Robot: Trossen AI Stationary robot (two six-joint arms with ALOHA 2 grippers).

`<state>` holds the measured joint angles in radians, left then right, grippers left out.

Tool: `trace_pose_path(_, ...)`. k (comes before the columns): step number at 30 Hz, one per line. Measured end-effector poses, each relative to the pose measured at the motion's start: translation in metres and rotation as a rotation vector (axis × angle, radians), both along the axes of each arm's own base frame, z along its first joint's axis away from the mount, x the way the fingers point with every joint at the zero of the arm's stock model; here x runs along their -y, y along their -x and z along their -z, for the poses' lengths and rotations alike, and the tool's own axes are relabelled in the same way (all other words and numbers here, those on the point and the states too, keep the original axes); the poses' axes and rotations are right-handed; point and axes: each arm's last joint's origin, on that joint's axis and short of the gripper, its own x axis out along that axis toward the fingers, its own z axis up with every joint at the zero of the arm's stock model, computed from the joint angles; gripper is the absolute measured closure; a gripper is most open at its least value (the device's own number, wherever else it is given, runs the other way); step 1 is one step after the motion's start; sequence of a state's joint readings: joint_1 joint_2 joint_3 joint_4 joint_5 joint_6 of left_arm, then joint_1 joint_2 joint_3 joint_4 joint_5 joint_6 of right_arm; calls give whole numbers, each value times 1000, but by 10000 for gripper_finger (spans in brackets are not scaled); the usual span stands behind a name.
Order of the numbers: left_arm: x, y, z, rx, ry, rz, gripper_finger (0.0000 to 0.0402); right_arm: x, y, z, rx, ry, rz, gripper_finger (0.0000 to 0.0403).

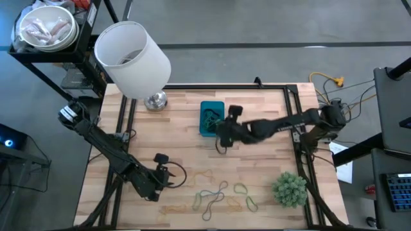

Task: Pick and place rubber bands into bin
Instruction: Put the green rubber band into the blue bin, then put the yellow rubber band into the blue bin

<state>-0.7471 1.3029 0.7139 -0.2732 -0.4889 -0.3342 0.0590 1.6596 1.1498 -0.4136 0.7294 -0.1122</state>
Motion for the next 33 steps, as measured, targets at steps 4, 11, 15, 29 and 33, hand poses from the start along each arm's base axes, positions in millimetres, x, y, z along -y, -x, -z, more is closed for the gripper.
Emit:
trace_pose_path(4, 1, -1, -1, 5, 5, 0, 283, 33, -3, 4, 49, -92, -25, 394)
trace_pose_path(11, 2, -2, -2, 22, 20, -1, 283, 72, 2, 18, 123, -258, -40, 394)
trace_pose_path(15, 2, -2, -2, 22, 19, -1, 283, 80, 6, 25, 144, -344, -66, 394)
trace_pose_path(29, 1, -2, -2, 27, 10, 1, 283, 79, 5, 26, 171, -398, -128, 303)
trace_pose_path(33, -1, -5, -3, 61, -42, -16, 283, 77, 4, 26, 170, -397, -137, 284)
